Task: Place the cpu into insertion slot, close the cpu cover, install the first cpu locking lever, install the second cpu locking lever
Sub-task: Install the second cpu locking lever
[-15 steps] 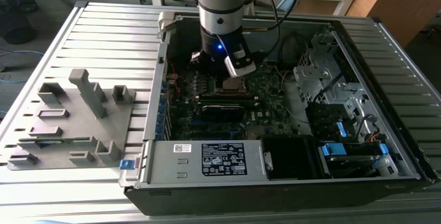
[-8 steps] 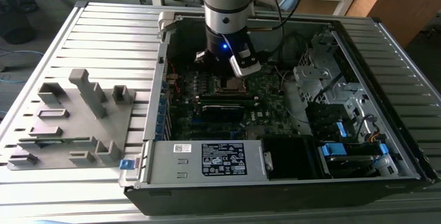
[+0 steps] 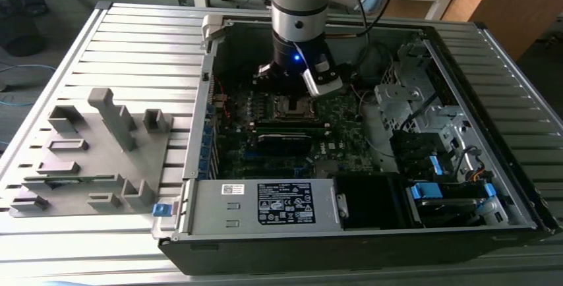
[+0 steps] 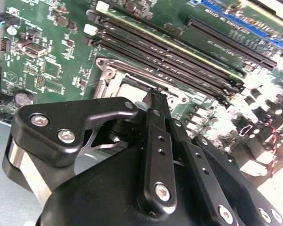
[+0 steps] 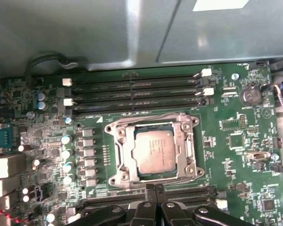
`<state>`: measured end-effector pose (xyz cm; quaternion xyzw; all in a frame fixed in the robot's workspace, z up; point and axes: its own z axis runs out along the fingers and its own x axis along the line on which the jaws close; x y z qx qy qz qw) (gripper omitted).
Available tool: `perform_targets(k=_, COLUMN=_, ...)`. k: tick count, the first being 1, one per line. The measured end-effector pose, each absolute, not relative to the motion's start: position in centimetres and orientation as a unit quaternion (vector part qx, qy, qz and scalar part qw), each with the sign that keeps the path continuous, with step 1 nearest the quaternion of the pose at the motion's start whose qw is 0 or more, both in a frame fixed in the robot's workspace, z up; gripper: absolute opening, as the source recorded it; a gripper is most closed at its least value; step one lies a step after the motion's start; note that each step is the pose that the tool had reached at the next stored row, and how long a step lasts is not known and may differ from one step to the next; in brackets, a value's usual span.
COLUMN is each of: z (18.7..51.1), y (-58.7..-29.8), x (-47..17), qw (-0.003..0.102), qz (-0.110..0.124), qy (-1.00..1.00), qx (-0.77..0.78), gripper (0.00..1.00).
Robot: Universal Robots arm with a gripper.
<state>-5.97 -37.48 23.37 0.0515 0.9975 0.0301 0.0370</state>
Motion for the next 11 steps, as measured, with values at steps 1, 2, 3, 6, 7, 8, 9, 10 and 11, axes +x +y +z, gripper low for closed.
perform_targets(k=1, z=23.4, y=-37.4, x=-5.9, qw=0.037, qz=0.030, qy=0.998, qx=0.052, gripper=0.11)
perform_targets(k=2, z=23.4, y=-37.2, x=-5.8, qw=0.037, qz=0.030, qy=0.998, qx=0.052, gripper=0.11)
perform_targets(k=3, z=23.4, y=-37.1, x=-5.7, qw=0.037, qz=0.030, qy=0.998, qx=0.052, gripper=0.11)
perform_targets(k=6, z=23.4, y=-36.7, x=-5.5, qw=0.037, qz=0.030, qy=0.998, qx=0.052, gripper=0.11)
perform_targets(k=7, z=23.4, y=-36.5, x=-5.5, qw=0.037, qz=0.030, qy=0.998, qx=0.051, gripper=0.11)
perform_targets(k=8, z=23.4, y=-36.5, x=-5.4, qw=0.037, qz=0.030, qy=0.998, qx=0.052, gripper=0.11)
perform_targets(k=9, z=23.4, y=-36.4, x=-5.3, qw=0.037, qz=0.030, qy=0.998, qx=0.052, gripper=0.11)
perform_targets(k=10, z=23.4, y=-36.3, x=-5.2, qw=0.037, qz=0.030, qy=0.998, qx=0.052, gripper=0.11)
perform_targets(k=11, z=23.4, y=-36.2, x=-5.1, qw=0.037, qz=0.030, qy=0.998, qx=0.052, gripper=0.11)
